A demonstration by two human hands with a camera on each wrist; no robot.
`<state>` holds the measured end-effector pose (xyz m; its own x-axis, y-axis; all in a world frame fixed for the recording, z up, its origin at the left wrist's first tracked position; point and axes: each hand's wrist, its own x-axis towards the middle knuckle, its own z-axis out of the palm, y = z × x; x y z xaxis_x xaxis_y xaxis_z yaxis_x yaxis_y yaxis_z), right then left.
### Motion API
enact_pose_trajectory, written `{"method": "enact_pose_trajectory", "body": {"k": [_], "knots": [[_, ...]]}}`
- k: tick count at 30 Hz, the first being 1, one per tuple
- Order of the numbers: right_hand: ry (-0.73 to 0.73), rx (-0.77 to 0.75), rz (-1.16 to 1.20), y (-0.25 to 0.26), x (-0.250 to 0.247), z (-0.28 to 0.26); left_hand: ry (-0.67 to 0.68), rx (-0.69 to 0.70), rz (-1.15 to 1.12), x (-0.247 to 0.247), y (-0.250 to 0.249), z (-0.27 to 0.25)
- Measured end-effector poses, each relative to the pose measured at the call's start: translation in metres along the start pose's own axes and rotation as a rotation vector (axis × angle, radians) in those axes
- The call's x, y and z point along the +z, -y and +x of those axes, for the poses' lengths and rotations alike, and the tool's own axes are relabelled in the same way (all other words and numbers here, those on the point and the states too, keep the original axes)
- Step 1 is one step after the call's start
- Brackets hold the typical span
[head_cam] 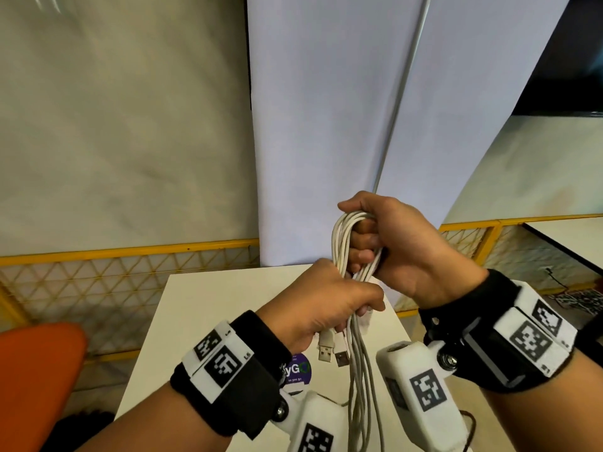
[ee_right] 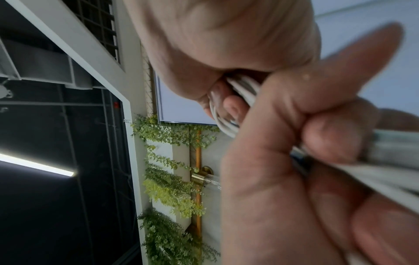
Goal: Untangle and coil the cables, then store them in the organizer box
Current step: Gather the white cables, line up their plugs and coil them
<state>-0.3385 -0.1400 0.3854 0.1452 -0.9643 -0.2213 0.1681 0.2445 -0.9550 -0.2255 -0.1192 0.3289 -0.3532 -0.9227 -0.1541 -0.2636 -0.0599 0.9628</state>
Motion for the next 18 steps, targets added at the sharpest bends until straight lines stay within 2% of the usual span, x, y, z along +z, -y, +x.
{"method": "enact_pose_trajectory", "body": {"k": [5, 8, 10, 13, 15, 16, 18], "knots": [[0.009, -0.016, -0.078, 0.010, -0.001, 0.000, -0.050, -0.052, 0.010, 0.000, -0.010, -0.002], [0.054, -0.095, -0.093, 0.018, -0.003, 0.001, -0.094, -0.030, -0.019, -0.005, -0.020, -0.004], [0.068, -0.180, -0.214, 0.024, -0.002, -0.002, -0.123, 0.009, -0.050, -0.011, -0.028, -0.006], [-0.076, -0.375, -0.508, 0.037, -0.006, -0.003, -0.116, 0.070, -0.069, -0.016, -0.033, -0.011], [-0.163, -0.477, -0.554, 0.045, -0.013, 0.000, -0.098, 0.100, -0.082, -0.018, -0.033, -0.014], [-0.151, -0.488, -0.510, 0.047, -0.016, 0.000, -0.094, 0.110, -0.093, -0.018, -0.032, -0.014], [0.005, -0.436, -0.396, 0.044, -0.018, -0.002, -0.097, 0.118, -0.113, -0.018, -0.030, -0.014]]}}
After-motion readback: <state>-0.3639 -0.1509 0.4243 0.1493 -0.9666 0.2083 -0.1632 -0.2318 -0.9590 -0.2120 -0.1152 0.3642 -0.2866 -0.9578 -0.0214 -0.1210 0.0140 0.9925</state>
